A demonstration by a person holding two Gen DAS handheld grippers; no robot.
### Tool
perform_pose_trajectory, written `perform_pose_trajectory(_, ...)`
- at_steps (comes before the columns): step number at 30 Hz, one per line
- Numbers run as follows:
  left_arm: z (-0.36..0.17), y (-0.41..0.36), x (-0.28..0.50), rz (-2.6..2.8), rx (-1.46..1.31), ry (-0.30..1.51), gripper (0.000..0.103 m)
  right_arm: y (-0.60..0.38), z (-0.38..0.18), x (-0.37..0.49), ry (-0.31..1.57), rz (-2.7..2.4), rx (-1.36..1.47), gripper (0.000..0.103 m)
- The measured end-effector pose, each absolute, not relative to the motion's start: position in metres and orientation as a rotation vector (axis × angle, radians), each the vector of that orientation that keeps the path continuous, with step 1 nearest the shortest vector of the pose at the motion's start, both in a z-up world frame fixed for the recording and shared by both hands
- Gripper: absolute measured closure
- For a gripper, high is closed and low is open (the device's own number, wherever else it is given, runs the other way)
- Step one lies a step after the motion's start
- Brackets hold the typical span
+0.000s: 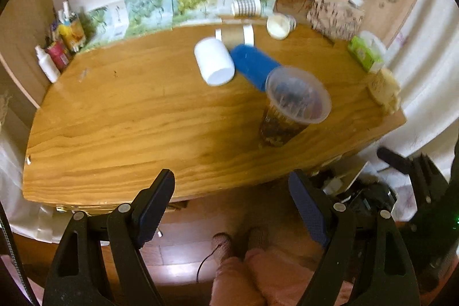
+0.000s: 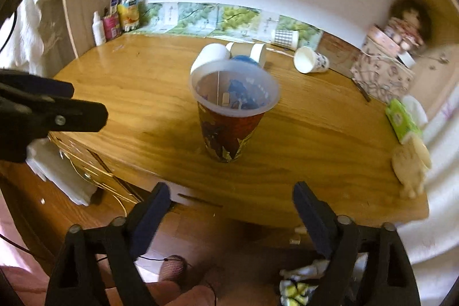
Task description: Flip cup upright
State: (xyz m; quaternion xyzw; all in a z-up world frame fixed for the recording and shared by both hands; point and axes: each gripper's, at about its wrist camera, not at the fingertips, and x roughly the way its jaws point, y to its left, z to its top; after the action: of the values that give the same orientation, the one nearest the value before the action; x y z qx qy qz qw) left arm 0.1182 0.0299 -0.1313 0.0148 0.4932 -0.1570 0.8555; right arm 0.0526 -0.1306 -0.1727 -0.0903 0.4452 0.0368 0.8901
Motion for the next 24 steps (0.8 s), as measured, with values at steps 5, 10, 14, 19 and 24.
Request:
perform_pose_trajectory(5, -0.099, 0.031, 0.102, -0.313, -0.041, 0.967, 0.012, -0.13, -0.128, 0.039, 0.93, 0.071, -0.106, 0.004)
perform_pose_trajectory(10, -0.069, 0.033, 0.089, -0.209, -0.059, 0.865, 0.005, -0.132, -0.088, 0.028, 0.884, 0.102, -0.027, 0.001)
perform_pose_trajectory(14, -0.052, 0.033, 0.075, -0.152, -0.051, 0.798, 0.0, -0.137, -0.061, 0.016, 0.838, 0.103, 0.035, 0.001)
perform_pose_trajectory(19, -0.043, 0.032, 0.058, -0.069, -0.038, 0.731, 0.0, -0.147, -0.04, 0.0, 0.75, 0.07, 0.073, 0.001)
perform_pose_trajectory(24, -0.035, 0.031, 0.039, 0.021, -0.006, 0.641, 0.0, -0.151, -0.033, -0.017, 0.668, 0.032, 0.083, 0.001)
